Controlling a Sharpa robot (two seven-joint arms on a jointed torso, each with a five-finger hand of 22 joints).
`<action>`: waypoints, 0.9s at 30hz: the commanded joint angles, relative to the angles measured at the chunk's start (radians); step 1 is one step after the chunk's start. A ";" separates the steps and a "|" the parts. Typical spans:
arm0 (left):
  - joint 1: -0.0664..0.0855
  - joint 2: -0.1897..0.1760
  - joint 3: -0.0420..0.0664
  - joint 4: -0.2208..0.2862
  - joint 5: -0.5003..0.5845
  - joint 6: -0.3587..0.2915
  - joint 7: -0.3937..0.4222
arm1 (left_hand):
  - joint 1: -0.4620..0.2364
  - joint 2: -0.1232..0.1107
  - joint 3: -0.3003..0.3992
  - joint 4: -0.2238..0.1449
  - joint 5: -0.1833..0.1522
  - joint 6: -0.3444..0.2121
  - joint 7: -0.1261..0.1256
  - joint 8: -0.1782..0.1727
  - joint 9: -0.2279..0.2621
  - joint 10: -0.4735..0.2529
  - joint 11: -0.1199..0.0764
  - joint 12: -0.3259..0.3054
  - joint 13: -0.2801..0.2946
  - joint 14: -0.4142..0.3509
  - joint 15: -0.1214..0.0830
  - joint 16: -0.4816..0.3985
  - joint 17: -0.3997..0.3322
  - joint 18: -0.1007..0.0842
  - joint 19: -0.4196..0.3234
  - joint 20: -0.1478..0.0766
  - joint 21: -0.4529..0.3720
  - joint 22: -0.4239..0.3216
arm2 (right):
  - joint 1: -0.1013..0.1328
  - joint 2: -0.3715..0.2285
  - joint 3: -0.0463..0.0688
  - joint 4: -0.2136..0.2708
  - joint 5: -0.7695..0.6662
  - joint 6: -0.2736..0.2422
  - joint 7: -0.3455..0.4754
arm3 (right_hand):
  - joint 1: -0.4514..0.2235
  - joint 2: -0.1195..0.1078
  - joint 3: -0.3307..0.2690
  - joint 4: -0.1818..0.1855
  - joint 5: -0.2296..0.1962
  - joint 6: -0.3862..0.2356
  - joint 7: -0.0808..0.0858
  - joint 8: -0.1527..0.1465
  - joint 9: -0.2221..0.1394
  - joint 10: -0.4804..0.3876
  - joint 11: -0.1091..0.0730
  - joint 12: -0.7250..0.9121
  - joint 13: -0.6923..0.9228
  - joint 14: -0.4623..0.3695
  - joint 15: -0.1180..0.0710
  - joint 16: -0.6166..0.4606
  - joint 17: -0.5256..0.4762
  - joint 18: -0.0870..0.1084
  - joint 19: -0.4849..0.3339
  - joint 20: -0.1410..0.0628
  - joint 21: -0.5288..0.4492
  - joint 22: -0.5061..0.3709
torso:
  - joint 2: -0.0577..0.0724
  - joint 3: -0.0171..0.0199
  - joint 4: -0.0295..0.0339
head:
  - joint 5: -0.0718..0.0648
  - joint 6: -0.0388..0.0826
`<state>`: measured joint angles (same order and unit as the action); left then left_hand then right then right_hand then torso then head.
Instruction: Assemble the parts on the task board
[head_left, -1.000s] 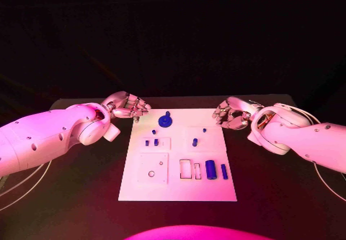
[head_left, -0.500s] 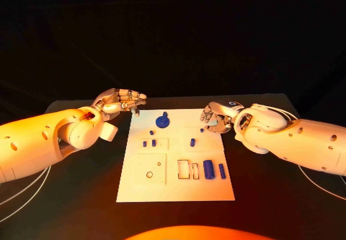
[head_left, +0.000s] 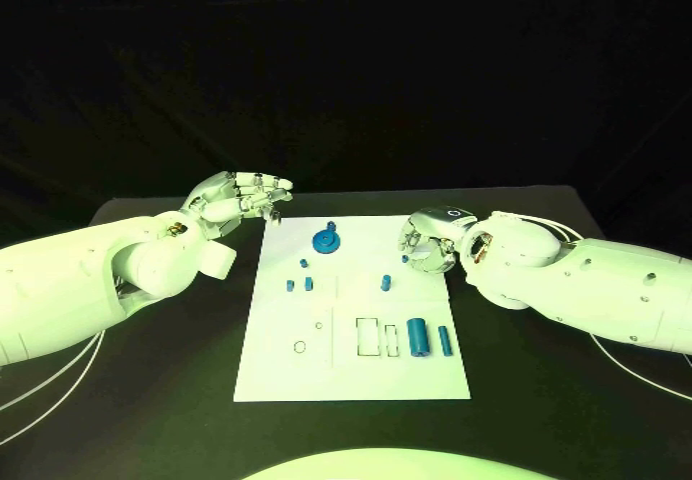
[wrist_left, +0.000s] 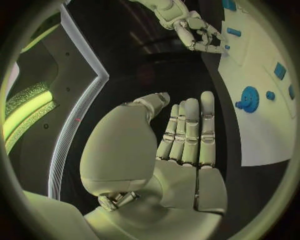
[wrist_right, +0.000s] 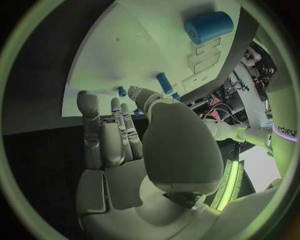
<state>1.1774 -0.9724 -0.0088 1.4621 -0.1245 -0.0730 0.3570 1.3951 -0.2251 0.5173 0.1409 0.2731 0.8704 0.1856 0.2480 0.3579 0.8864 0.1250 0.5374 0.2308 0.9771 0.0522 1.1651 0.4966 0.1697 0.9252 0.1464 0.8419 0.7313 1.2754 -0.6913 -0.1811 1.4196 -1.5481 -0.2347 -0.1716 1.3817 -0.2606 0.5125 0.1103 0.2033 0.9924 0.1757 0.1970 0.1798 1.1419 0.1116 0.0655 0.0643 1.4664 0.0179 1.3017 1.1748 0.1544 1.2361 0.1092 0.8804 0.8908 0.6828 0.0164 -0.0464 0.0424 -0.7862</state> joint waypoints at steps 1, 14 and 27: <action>0.000 -0.001 0.001 0.005 0.022 0.019 0.021 | -0.010 -0.001 -0.009 0.000 0.002 -0.009 0.000 0.005 0.002 -0.005 0.001 -0.007 -0.003 -0.005 0.005 -0.005 -0.002 0.015 0.006 0.006 -0.008 -0.003 | -0.002 0.004 0.000 -0.006 -0.047 0.022 -0.027 | -0.005 0.000 -0.002 0.000 -0.004 -0.005 0.001 -0.006 0.002 -0.010 -0.001 -0.002 0.000 0.049 0.006 0.008 0.005 -0.009 0.010 0.002 0.011 0.009 | 0.000 0.0011 -0.0004 | 0.001 -0.001; 0.000 -0.004 0.001 0.007 0.015 0.015 0.009 | -0.010 0.001 -0.015 0.005 0.003 -0.022 0.005 0.002 -0.001 -0.009 0.005 -0.009 -0.007 -0.005 0.007 -0.006 -0.002 0.014 0.012 0.007 -0.019 -0.011 | -0.019 0.025 -0.001 -0.026 -0.045 -0.003 -0.013 | 0.001 0.029 0.018 -0.002 -0.003 0.017 -0.008 0.011 0.014 0.000 -0.009 0.019 0.005 0.046 -0.001 0.041 0.028 -0.019 0.036 0.006 0.071 0.071 | -0.001 0.0026 -0.0004 | 0.008 -0.002; 0.000 -0.003 0.001 0.008 0.010 0.017 0.003 | -0.008 0.002 -0.018 0.007 0.003 -0.031 0.010 -0.001 -0.003 -0.011 0.008 -0.010 -0.009 -0.005 0.009 -0.007 -0.002 0.014 0.016 0.008 -0.025 -0.016 | -0.029 0.044 -0.002 -0.045 -0.025 -0.004 -0.004 | -0.003 0.045 0.039 -0.003 -0.003 0.030 -0.015 0.025 0.024 0.026 -0.017 0.038 0.009 0.044 -0.007 0.058 0.037 -0.022 0.046 0.002 0.100 0.102 | -0.001 0.0018 -0.0009 | 0.010 -0.005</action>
<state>1.1773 -0.9767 -0.0088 1.4666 -0.1157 -0.0715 0.3555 1.3952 -0.2250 0.5049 0.1476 0.2731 0.8471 0.1982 0.2479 0.3566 0.8791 0.1324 0.5312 0.2231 0.9736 0.0557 1.1651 0.4958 0.1698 0.9326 0.1538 0.8238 0.7171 1.2515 -0.6510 -0.1804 1.3747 -1.5767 -0.2457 -0.1878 1.3789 -0.2233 0.5455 0.1048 0.2033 1.0147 0.1612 0.2166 0.2033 1.1598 0.0962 0.1001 0.0751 1.4665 0.0178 1.3559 1.2105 0.1433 1.2737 0.1109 0.9775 0.9909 0.6822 0.0186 -0.0471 0.0517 -0.7906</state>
